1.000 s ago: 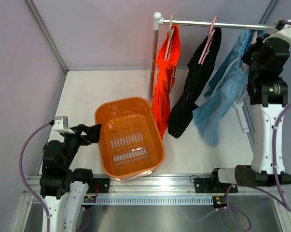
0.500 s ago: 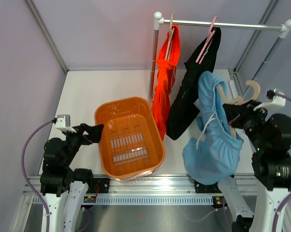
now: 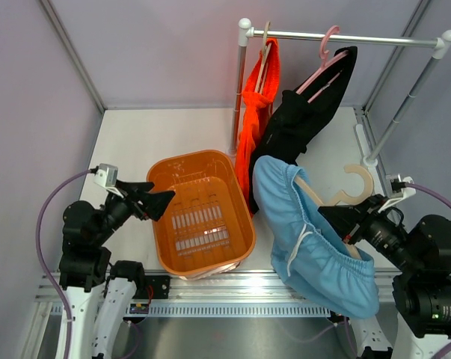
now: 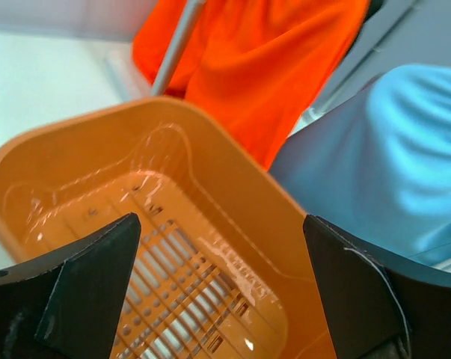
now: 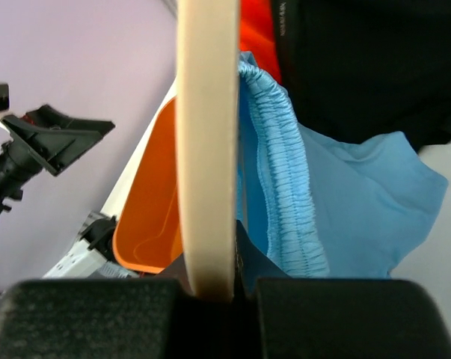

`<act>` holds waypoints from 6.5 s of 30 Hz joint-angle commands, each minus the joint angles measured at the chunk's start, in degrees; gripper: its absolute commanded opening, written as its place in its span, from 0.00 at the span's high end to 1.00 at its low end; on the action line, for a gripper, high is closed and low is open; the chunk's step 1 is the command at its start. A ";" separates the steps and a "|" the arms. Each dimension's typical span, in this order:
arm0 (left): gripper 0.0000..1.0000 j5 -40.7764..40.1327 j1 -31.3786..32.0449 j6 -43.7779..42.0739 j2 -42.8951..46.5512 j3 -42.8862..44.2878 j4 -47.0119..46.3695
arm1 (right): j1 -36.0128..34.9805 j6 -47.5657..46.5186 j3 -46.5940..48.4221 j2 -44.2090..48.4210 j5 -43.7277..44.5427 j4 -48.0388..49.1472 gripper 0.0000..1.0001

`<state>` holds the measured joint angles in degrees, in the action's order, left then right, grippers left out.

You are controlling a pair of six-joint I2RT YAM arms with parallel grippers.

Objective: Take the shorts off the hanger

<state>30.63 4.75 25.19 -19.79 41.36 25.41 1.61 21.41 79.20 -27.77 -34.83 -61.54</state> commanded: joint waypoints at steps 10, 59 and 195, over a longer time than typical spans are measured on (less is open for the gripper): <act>0.06 -4.31 11.55 0.92 -14.11 12.59 -6.17 | 0.15 2.23 -3.00 -4.39 -5.95 10.30 1.00; 0.04 -67.19 64.07 -5.06 -37.60 25.00 -8.62 | -60.22 5.40 12.64 -36.12 59.51 13.64 1.00; 1.00 -87.69 93.02 -64.16 -32.23 43.00 -32.22 | -71.13 1.88 22.31 -27.43 89.76 -2.09 1.00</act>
<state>-59.29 102.83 -52.56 -51.05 82.87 -18.44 -69.95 21.89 100.05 -54.54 55.57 -63.35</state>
